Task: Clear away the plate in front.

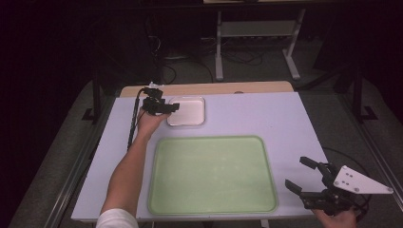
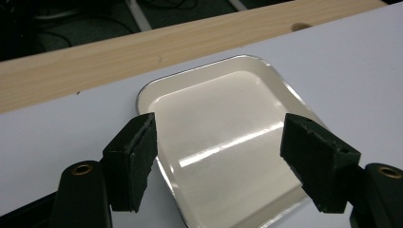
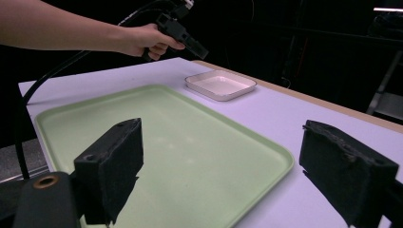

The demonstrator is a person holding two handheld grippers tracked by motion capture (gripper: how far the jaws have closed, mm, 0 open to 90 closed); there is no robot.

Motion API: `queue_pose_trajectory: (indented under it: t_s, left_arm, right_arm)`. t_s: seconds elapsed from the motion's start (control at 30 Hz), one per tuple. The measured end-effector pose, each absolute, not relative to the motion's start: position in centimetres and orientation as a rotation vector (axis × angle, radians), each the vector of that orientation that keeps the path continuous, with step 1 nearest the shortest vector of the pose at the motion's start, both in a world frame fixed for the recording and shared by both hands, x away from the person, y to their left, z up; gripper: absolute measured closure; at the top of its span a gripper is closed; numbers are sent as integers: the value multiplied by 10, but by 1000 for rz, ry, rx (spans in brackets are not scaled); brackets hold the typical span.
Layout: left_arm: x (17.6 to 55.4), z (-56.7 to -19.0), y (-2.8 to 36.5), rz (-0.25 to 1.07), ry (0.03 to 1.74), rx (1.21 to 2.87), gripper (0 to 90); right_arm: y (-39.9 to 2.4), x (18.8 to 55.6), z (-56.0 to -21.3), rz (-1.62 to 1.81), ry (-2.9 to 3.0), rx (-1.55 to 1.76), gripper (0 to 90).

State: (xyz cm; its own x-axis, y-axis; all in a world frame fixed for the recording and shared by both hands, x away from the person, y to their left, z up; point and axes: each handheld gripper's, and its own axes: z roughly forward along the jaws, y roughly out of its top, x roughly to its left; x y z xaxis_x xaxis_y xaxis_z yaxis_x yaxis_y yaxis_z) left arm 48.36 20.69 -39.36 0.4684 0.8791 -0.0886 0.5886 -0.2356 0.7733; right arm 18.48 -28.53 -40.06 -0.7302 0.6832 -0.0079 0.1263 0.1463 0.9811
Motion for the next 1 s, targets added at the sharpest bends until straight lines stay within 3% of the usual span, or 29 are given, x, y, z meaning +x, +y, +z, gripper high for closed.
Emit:
queue_pose_trajectory:
  t_s: [0.23, 0.53, 1.0]
  left_arm:
    - [500, -413, 218, 471, 1386, 1908, 329]
    - [508, -428, 225, 384, 1526, 1875, 555]
    - [514, -435, 217, 386, 1599, 1907, 667]
  right_arm:
    - [-287, 184, -401, 1614, 1970, 772, 138]
    - [-287, 183, -400, 1621, 1972, 765, 140]
    - [-286, 181, -400, 1632, 1974, 755, 141]
